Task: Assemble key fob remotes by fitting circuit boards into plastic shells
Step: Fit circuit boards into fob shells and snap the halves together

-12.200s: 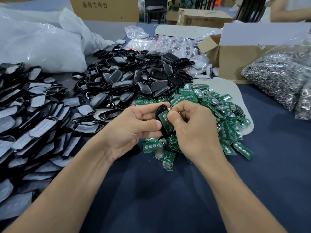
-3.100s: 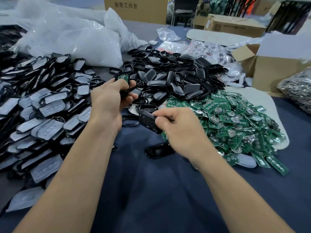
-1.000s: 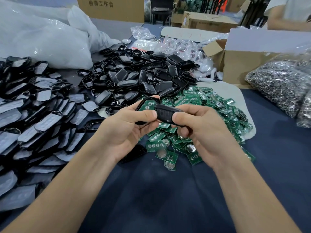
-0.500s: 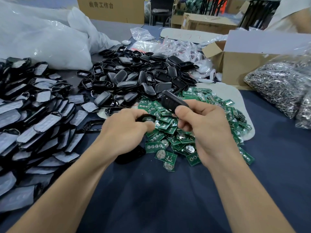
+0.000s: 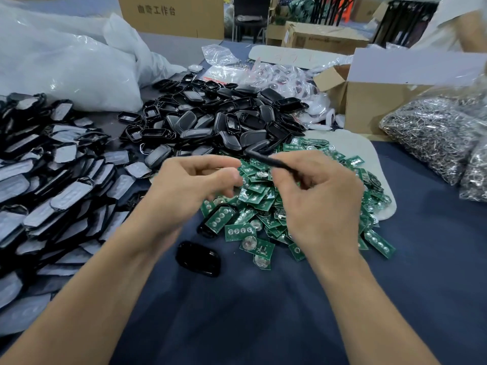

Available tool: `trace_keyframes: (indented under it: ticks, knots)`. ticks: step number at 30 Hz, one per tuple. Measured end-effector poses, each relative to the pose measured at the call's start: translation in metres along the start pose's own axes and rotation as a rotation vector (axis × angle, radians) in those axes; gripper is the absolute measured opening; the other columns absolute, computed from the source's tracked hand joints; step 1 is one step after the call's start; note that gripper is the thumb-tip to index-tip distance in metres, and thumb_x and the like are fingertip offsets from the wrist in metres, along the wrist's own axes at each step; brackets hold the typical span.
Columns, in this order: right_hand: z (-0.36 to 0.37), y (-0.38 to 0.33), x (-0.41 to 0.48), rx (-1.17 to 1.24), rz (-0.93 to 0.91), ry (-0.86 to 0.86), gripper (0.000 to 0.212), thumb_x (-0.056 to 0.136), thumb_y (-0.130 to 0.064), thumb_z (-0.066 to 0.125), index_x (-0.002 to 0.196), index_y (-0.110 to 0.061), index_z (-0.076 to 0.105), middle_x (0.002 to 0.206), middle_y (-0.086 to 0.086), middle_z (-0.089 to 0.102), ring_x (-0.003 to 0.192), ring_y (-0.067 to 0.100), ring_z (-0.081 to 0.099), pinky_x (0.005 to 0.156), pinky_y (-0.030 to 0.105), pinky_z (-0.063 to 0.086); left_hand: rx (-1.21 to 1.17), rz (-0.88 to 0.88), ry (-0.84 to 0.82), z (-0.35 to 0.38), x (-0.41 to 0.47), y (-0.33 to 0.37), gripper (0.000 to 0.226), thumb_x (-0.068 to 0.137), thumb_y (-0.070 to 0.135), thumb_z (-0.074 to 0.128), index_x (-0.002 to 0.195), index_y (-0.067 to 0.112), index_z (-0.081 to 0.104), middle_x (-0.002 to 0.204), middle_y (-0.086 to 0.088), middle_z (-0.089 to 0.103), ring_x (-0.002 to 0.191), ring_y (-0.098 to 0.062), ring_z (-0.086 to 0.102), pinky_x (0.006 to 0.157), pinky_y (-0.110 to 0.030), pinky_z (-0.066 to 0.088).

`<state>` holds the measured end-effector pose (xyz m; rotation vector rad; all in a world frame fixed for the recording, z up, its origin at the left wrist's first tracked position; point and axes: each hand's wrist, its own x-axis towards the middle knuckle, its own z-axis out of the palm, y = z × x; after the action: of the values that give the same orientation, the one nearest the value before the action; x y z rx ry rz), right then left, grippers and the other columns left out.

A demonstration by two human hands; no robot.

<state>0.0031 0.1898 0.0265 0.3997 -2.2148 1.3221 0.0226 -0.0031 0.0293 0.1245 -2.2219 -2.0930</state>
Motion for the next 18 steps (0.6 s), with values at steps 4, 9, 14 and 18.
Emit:
trace_keyframes:
  ticks: [4,9,14,18]
  knots:
    - [0.011,-0.001,-0.01,-0.168,-0.3,0.047,0.018,0.086,-0.006,0.078,0.103,-0.01,0.083,0.106,0.003,0.078,0.097,0.024,0.071,0.091,0.028,0.053,-0.3,-0.132,-0.148,0.009,-0.003,0.004,0.025,0.074,0.031,0.082,0.097,0.023,0.085,0.1,-0.005,0.081,0.087,-0.012,0.077,0.066,-0.016,0.056]
    - [0.015,0.004,-0.011,-0.201,-0.349,0.026,0.026,0.084,0.005,0.078,0.105,-0.011,0.083,0.116,0.007,0.077,0.102,0.026,0.071,0.094,0.028,0.052,-0.418,-0.211,-0.099,0.008,0.0,0.004,0.023,0.081,0.023,0.068,0.094,0.013,0.084,0.093,-0.006,0.081,0.077,-0.011,0.076,0.059,-0.016,0.056]
    - [0.014,0.001,-0.009,0.177,0.07,-0.163,0.041,0.078,-0.006,0.074,0.11,-0.032,0.081,0.126,-0.013,0.073,0.108,-0.004,0.068,0.087,0.016,0.057,-0.373,-0.19,-0.001,0.008,0.0,0.004,0.02,0.096,0.003,0.062,0.094,0.01,0.081,0.087,-0.011,0.08,0.07,-0.013,0.076,0.056,-0.017,0.055]
    - [0.011,0.003,-0.001,0.511,0.422,-0.141,0.035,0.078,-0.023,0.077,0.112,-0.032,0.077,0.095,-0.007,0.08,0.081,0.011,0.077,0.072,0.029,0.062,-0.336,-0.17,0.006,0.007,-0.001,0.005,0.021,0.097,0.002,0.062,0.094,0.011,0.08,0.086,-0.011,0.08,0.07,-0.013,0.076,0.057,-0.019,0.055]
